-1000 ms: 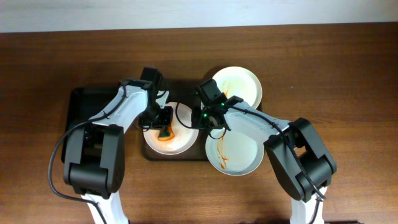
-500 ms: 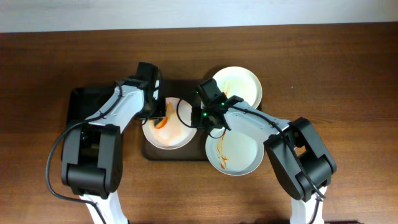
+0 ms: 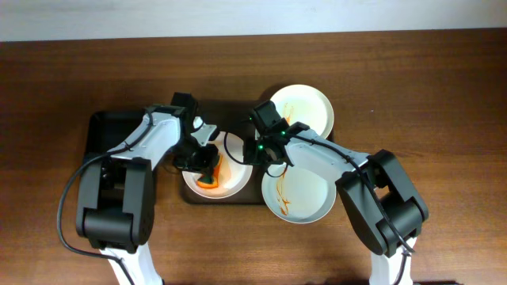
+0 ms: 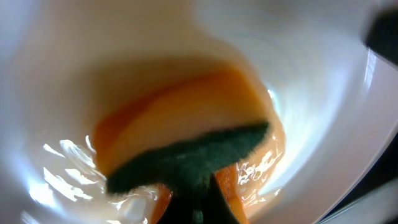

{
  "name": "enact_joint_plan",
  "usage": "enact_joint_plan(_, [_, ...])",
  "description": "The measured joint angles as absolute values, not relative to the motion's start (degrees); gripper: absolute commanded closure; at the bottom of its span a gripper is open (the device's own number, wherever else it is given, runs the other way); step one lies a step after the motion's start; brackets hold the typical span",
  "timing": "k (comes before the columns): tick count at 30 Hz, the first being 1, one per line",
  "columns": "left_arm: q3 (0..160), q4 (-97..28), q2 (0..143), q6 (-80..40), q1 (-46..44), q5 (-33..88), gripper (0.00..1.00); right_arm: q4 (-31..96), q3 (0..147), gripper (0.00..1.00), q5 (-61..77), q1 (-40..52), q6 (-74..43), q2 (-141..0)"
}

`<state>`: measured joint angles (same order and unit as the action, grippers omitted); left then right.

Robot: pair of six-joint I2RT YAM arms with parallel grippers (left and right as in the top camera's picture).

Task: Clean dirty plates on tray and stack at the side
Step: 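Scrub the held plate with the sponge in the left gripper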

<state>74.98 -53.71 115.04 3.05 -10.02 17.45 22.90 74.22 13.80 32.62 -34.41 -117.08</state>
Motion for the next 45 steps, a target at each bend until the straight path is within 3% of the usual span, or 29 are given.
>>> enact_joint_plan(1, [75.0, -52.6, 114.6, -4.4, -10.8, 14.7, 1.0, 22.8, 74.2, 0.96, 13.8, 32.6, -34.5, -117.1])
enact_joint_plan(3, [75.0, -50.7, 114.4, -11.6, -11.0, 12.8, 0.43, 22.7, 74.2, 0.96, 13.6, 32.6, -34.5, -117.1])
enact_joint_plan(5, [75.3, -50.0, 114.3, -14.4, -11.2, 12.0, 0.28, 22.7, 74.2, 0.96, 13.6, 32.7, -34.7, -117.1])
enact_joint_plan(7, [76.0, -49.2, 114.0, -16.1, -11.0, 7.4, 0.26, 22.7, 74.2, 0.96, 13.6, 32.7, -34.7, -117.1])
enact_joint_plan(12, [76.0, -49.1, 114.0, -16.4, -11.0, 5.7, 0.28, 22.7, 74.2, 0.96, 13.6, 32.7, -34.7, -117.1])
enact_joint_plan(13, [76.0, -49.1, 114.0, -16.4, -11.0, 5.8, 0.35, 22.7, 74.2, 0.96, 13.6, 32.7, -34.7, -117.1])
enact_joint_plan(15, [74.9, -48.2, 113.6, -16.7, -11.5, 5.1, 0.91, 22.7, 74.2, 0.96, 13.6, 32.7, -34.7, -117.1])
enact_joint_plan(16, [74.0, -47.3, 113.1, -16.9, -11.8, 4.6, 1.0, 22.7, 74.2, 0.95, 13.6, 32.7, -34.7, -117.1])
enact_joint_plan(21, [72.6, -42.9, 112.7, -16.9, -12.4, 5.4, 1.0, 22.7, 74.2, 0.96, 13.5, 32.7, -34.7, -117.1])
enact_joint_plan(22, [72.6, -42.6, 112.7, -16.7, -12.4, 5.4, 0.82, 22.7, 74.2, 0.95, 13.5, 32.7, -34.7, -117.1])
enact_joint_plan(23, [72.6, -42.5, 112.7, -16.5, -12.4, 5.5, 0.43, 22.7, 74.2, 0.96, 13.5, 32.7, -34.7, -117.1])
enact_joint_plan(24, [72.6, -42.5, 112.7, -16.3, -12.4, 5.5, 0.23, 22.7, 74.2, 0.95, 13.5, 32.7, -34.7, -117.1])
enact_joint_plan(25, [73.0, -42.9, 112.8, -15.9, -12.4, 5.8, 0.12, 22.7, 74.2, 0.95, 13.5, 32.7, -34.8, -117.1])
enact_joint_plan(26, [74.2, -43.8, 113.1, -15.7, -12.7, 5.7, 0.07, 22.7, 74.2, 0.96, 13.5, 32.7, -34.7, -117.1])
enact_joint_plan(29, [76.9, -50.7, 114.3, -15.2, -12.9, 5.1, 0.16, 22.7, 74.2, 0.95, 13.4, 32.7, -34.8, -117.1])
enact_joint_plan(31, [77.1, -54.6, 114.6, -15.0, -13.0, 5.3, 0.27, 22.7, 74.2, 0.95, 13.4, 32.7, -34.7, -117.1])
enact_joint_plan(32, [77.1, -55.7, 114.7, -14.9, -13.0, 5.6, 0.37, 22.7, 74.2, 0.95, 13.4, 32.7, -34.7, -117.1])
enact_joint_plan(33, [76.9, -56.4, 114.8, -15.0, -13.0, 6.0, 0.56, 22.7, 74.2, 0.95, 13.4, 32.7, -34.8, -117.1])
enact_joint_plan(34, [76.6, -56.2, 114.8, -15.6, -13.0, 6.2, 0.83, 22.7, 74.2, 0.95, 13.5, 32.7, -34.7, -117.1])
enact_joint_plan(35, [76.4, -56.1, 114.8, -15.8, -13.0, 6.3, 1.0, 22.7, 74.2, 0.96, 13.4, 32.7, -34.7, -117.1])
enact_joint_plan(40, [75.9, -53.5, 114.8, -16.1, -12.8, 7.9, 1.0, 22.7, 74.2, 0.96, 13.4, 32.7, -34.8, -117.1])
enact_joint_plan(41, [75.9, -51.9, 114.7, -16.1, -12.8, 8.4, 0.27, 22.7, 74.2, 0.96, 13.4, 32.7, -34.8, -117.1])
enact_joint_plan(42, [75.9, -51.2, 114.7, -16.1, -12.8, 8.5, 0.0, 22.7, 74.2, 0.96, 13.4, 32.7, -34.8, -117.1])
enact_joint_plan(45, [76.0, -50.1, 114.0, -15.2, -12.9, 8.1, 0.0, 22.7, 74.2, 0.95, 13.4, 32.7, -34.8, -117.1])
